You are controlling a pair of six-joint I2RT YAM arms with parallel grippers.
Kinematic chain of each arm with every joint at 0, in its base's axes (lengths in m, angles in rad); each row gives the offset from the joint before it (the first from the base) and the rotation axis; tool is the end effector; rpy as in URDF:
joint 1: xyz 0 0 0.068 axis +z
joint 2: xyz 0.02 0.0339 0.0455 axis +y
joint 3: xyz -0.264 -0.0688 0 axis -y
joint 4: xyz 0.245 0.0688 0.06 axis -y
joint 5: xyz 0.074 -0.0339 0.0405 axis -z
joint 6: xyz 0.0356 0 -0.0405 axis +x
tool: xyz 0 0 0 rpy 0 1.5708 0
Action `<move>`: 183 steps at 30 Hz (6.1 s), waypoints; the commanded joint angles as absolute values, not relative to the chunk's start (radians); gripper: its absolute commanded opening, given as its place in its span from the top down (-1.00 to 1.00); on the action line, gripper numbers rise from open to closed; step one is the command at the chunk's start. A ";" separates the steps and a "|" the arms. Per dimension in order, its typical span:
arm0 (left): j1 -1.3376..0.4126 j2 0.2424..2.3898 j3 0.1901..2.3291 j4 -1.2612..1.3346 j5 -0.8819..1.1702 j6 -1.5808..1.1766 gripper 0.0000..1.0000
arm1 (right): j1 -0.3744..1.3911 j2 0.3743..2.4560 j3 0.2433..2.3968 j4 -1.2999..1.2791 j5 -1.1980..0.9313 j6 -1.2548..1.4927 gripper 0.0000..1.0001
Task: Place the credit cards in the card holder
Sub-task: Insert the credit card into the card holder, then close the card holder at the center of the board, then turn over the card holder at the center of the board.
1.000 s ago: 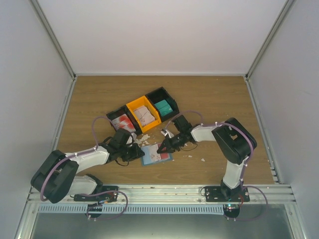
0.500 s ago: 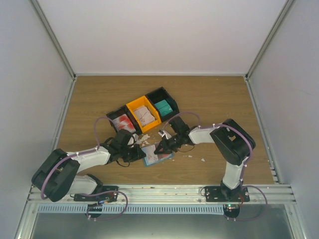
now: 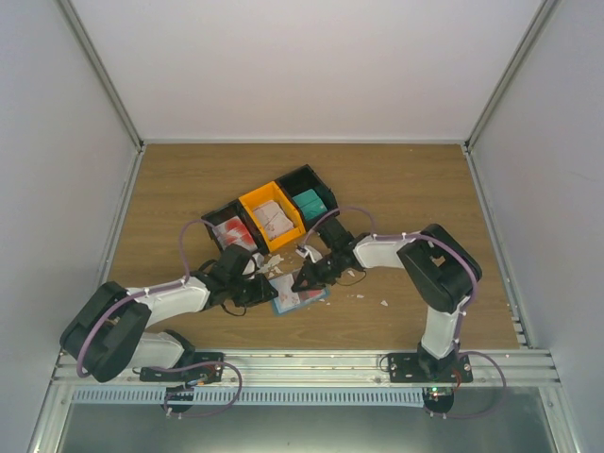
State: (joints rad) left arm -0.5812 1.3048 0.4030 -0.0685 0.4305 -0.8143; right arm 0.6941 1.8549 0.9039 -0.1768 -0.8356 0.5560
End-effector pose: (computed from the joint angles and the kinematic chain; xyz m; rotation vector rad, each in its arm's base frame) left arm 0.1671 -0.1276 0.1255 -0.1361 2.7774 -1.0167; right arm 0.2345 0.2295 0.1139 0.4530 -2.6599 -1.3203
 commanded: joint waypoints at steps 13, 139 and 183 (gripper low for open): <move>-0.593 1.351 0.462 -0.085 0.430 -0.716 0.48 | 0.716 1.799 0.973 -0.303 -0.575 0.530 0.33; -0.570 1.589 0.671 0.029 0.482 -0.496 0.63 | 0.628 1.493 0.774 -0.181 -0.487 0.620 0.73; -0.568 1.472 0.642 -0.005 0.415 -0.510 0.18 | 0.546 1.703 0.770 0.041 -0.776 0.533 0.99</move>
